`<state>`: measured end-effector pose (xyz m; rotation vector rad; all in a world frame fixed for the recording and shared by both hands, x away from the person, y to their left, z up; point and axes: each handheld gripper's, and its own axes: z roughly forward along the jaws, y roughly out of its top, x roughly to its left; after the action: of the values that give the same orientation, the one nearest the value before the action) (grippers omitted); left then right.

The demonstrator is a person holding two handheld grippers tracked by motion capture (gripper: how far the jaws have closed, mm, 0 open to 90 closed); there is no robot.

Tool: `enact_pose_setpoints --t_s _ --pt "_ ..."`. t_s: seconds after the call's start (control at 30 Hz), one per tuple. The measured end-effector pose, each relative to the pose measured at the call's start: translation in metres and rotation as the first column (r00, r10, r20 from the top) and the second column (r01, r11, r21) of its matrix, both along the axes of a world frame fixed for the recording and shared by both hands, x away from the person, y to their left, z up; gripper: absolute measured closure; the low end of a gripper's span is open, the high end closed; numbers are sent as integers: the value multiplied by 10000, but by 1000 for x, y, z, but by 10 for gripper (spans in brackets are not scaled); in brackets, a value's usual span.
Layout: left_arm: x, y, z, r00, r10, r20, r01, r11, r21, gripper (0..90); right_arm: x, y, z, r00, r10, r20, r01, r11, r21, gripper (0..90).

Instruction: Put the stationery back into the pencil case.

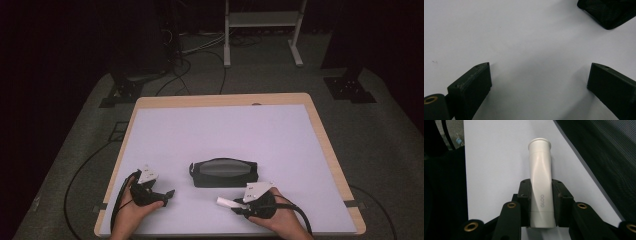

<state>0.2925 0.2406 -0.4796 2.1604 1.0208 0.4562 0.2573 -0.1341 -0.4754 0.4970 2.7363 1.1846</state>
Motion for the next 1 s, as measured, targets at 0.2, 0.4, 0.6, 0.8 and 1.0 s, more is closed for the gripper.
enact_pose_setpoints --t_s 0.2,0.4,0.6,0.8,1.0 --pt "0 0 0 10000 1 -8 -1 10000 -13 45 1 0 1 9999 -32 -168 33 10000 47 704" --pt "0 0 0 10000 2 -8 -2 10000 -17 45 3 -4 5 9995 -58 -324 70 9994 348 705" --pt "0 0 0 10000 3 -8 -3 10000 -28 45 4 -10 12 9992 -130 -366 156 9974 700 705" --pt "0 0 0 10000 1 -11 -1 10000 -31 45 3 -13 20 9994 -43 -342 69 9970 768 704" --pt "0 0 0 10000 2 -12 -2 10000 -26 44 3 -15 27 9995 8 -307 16 9969 781 704"
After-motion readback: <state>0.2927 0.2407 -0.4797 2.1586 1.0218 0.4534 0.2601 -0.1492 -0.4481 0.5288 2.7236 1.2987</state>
